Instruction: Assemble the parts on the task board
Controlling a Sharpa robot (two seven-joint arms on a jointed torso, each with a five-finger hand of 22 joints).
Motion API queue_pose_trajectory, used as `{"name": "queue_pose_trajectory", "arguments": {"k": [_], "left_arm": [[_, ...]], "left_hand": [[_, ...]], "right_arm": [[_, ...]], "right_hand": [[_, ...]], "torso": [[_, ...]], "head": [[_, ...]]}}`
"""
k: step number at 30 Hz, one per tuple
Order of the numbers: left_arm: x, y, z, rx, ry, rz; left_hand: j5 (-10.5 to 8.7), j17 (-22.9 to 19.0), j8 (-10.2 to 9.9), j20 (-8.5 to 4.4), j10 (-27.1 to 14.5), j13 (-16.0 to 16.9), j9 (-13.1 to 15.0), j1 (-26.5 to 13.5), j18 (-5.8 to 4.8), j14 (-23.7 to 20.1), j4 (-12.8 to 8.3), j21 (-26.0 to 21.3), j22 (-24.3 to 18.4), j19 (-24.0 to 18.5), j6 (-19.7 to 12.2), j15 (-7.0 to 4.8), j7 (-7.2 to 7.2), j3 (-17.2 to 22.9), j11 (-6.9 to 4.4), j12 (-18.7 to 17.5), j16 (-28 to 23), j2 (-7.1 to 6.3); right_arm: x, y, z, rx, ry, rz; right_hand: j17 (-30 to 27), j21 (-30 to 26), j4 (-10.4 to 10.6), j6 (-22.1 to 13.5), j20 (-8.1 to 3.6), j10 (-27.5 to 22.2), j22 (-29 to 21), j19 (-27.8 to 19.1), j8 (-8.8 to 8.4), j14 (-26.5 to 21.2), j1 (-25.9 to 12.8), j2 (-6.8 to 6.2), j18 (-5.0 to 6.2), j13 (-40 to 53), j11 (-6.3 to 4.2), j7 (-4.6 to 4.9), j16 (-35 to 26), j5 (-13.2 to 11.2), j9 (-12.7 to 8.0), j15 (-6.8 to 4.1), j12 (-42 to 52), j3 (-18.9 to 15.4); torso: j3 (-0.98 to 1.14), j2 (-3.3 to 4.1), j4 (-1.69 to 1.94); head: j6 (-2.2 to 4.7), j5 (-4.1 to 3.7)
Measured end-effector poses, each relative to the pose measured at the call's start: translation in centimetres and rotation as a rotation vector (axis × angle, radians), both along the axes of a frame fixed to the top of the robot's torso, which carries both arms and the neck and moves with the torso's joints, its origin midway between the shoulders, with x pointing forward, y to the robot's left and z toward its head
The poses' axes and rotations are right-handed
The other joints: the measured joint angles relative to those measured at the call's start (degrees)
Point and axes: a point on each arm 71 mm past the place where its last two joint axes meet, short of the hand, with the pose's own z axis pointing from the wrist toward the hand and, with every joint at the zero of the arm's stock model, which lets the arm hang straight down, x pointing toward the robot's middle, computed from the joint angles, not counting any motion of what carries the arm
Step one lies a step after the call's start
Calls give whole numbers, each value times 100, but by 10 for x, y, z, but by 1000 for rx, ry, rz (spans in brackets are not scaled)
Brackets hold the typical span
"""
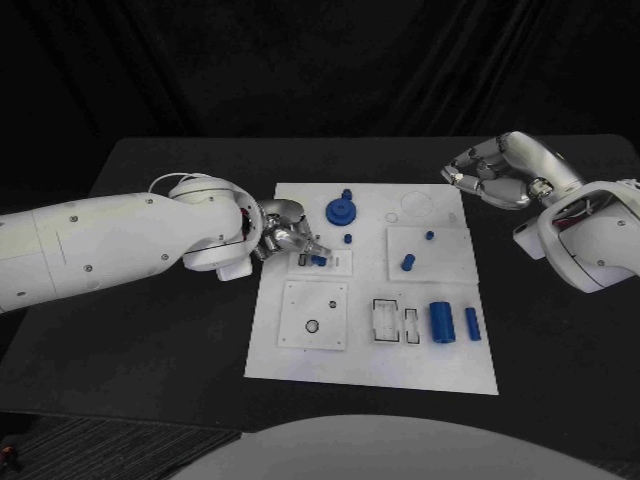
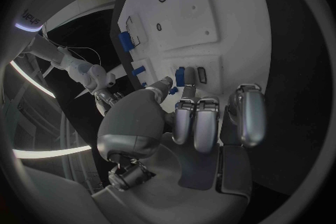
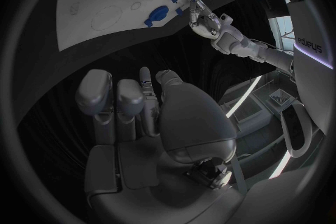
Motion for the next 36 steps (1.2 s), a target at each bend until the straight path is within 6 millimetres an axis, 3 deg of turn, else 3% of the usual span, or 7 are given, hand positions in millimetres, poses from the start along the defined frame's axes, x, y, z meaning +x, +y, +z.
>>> {"name": "queue_pose_trajectory", "arguments": {"k": [4,12,19,36], "left_arm": [[0,0,0,1,2,-2],[0,-1,0,2,3,-4],[0,-1,-1,2,4,-5],[0,-5,-1,0,3,-10]], "left_hand": [[-148,0,-15,0,0,0,0,-146,0,0,137,0,0,0,5,0,5,-228,0,0,0,-45],[-169,0,-15,0,0,0,26,-267,-1,0,285,0,0,0,77,0,14,-475,0,0,0,-56],[-169,0,-7,0,-1,0,67,-288,0,0,307,0,0,0,100,-1,-9,-525,0,0,0,-35],[-169,0,246,-52,-1,0,331,-219,0,0,322,45,0,53,261,-1,-87,-682,-1,0,0,34]], "right_arm": [[0,0,-1,-1,2,0],[0,0,-1,-1,3,-1],[0,-1,-1,-2,4,-2],[0,-1,-2,-2,6,-3]], "right_hand": [[0,0,0,0,0,0,0,0,0,4,0,0,0,2,0,0,0,0,0,5,-5,0],[0,0,0,20,-16,-1,0,-16,0,4,0,0,0,11,1,-20,0,28,5,6,-5,0],[0,0,0,20,-16,-1,4,-16,0,4,0,0,0,11,1,-20,0,28,4,8,-2,0],[0,0,-16,20,-16,11,3,-16,0,-16,7,7,0,11,-11,-20,0,28,3,5,14,16]], "torso": [[0,-1,0],[0,-1,0],[0,-1,-1],[0,-3,-1]], "head": [[0,2],[0,3],[0,8],[0,-19]]}}
